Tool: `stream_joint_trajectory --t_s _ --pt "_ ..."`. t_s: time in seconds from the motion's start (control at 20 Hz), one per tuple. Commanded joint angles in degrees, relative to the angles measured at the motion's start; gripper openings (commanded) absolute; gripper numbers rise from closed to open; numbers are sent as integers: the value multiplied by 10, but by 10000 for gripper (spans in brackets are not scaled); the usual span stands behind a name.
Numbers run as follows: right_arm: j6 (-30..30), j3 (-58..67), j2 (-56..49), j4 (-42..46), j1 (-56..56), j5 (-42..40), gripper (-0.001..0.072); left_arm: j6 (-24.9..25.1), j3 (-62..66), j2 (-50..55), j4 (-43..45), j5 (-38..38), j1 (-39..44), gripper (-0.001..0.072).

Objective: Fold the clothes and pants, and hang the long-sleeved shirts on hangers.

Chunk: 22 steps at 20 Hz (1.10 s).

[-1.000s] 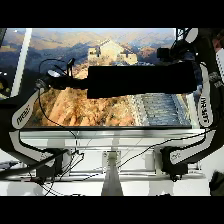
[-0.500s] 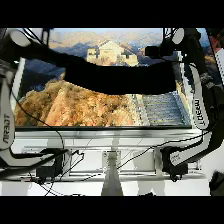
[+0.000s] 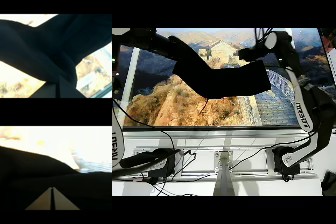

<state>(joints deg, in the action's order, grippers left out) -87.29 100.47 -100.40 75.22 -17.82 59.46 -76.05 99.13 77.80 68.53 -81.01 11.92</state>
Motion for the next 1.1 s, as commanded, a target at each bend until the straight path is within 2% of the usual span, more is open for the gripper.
stream_joint_trajectory --t_s 0.0,0.25,0.35,0.55,0.75,0.9,1.05 --pt "0 -9 -36 -93 -52 -37 23 -2 3 6 4 -2 11 8" --pt "-1 -11 -129 -252 -177 -139 23 -3 1 28 -23 19 11 9" --pt "-5 -11 -146 -267 -227 -162 23 -2 2 45 -42 23 11 9" --pt "-16 -10 -135 -123 -241 -126 23 -3 1 76 -61 24 14 9" --pt "-36 -10 -99 6 -119 -11 24 -2 1 110 -132 87 50 9" --pt "-37 -10 -64 73 10 73 24 -2 1 152 -179 199 114 8" --pt "-36 -10 -32 77 134 104 24 -2 1 209 -304 381 205 8"
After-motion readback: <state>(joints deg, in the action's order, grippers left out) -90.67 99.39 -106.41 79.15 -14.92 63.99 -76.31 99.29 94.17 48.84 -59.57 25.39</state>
